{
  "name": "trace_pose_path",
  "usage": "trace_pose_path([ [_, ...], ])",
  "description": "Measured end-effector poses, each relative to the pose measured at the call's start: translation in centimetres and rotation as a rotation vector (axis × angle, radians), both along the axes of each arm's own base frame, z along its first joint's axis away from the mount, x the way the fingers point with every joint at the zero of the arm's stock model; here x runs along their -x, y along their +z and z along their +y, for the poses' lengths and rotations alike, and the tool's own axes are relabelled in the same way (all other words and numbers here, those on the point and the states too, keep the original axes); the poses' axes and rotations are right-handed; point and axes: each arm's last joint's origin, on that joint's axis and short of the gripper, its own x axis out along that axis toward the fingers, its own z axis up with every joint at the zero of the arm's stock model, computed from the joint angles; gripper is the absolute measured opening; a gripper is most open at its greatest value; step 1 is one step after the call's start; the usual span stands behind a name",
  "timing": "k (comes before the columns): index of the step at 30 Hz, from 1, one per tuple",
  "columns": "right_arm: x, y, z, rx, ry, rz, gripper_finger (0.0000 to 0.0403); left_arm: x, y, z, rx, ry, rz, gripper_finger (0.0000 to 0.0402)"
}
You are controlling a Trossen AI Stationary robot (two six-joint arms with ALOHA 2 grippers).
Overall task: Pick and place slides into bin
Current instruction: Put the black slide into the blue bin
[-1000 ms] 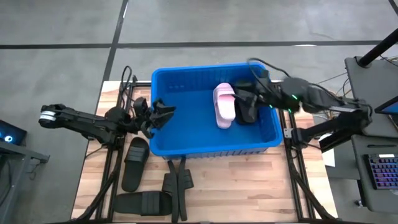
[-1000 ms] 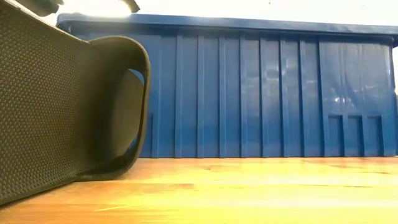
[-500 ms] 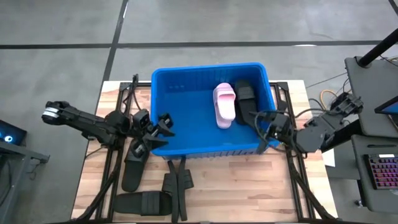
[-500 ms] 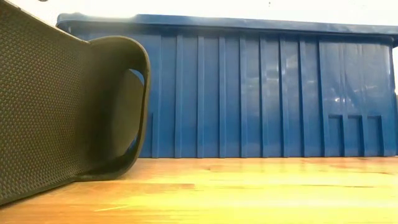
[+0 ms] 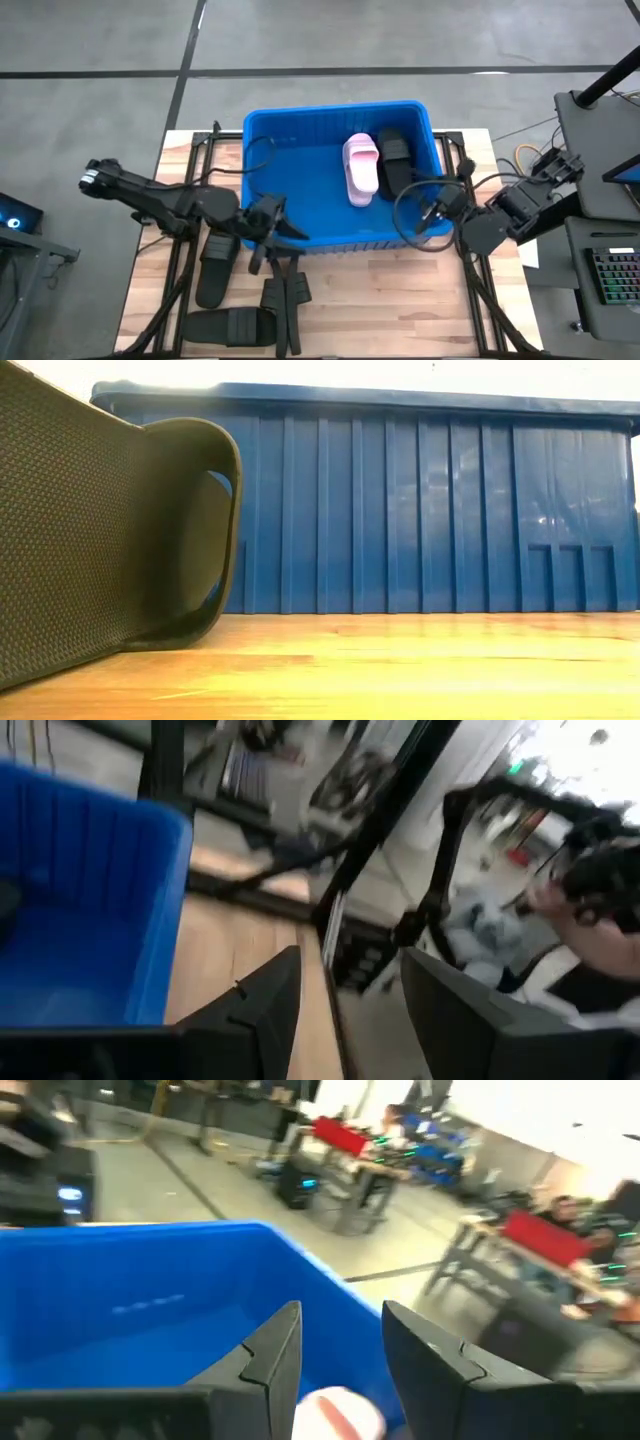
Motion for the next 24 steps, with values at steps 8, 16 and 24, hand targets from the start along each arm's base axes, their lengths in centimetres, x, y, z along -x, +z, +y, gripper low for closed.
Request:
trace_pose_path([
  [8,2.0,-0.2,-1.5,0.090,-0.012,0.110,0.0122,-0.9,1.9,-1.6,0.014,-0.013,0.280,0.0160],
  [16,2.4,-0.3,-1.8,0.118,-0.007,0.148,0.0124,-0.4,-0.9,-4.0,0.094,0.039,0.662,0.0160],
  [24,2.7,-0.7,-2.0,0.159,-0.005,0.206,0.0114,-1.1,-3.7,-7.6,0.163,0.047,0.832,0.0160],
])
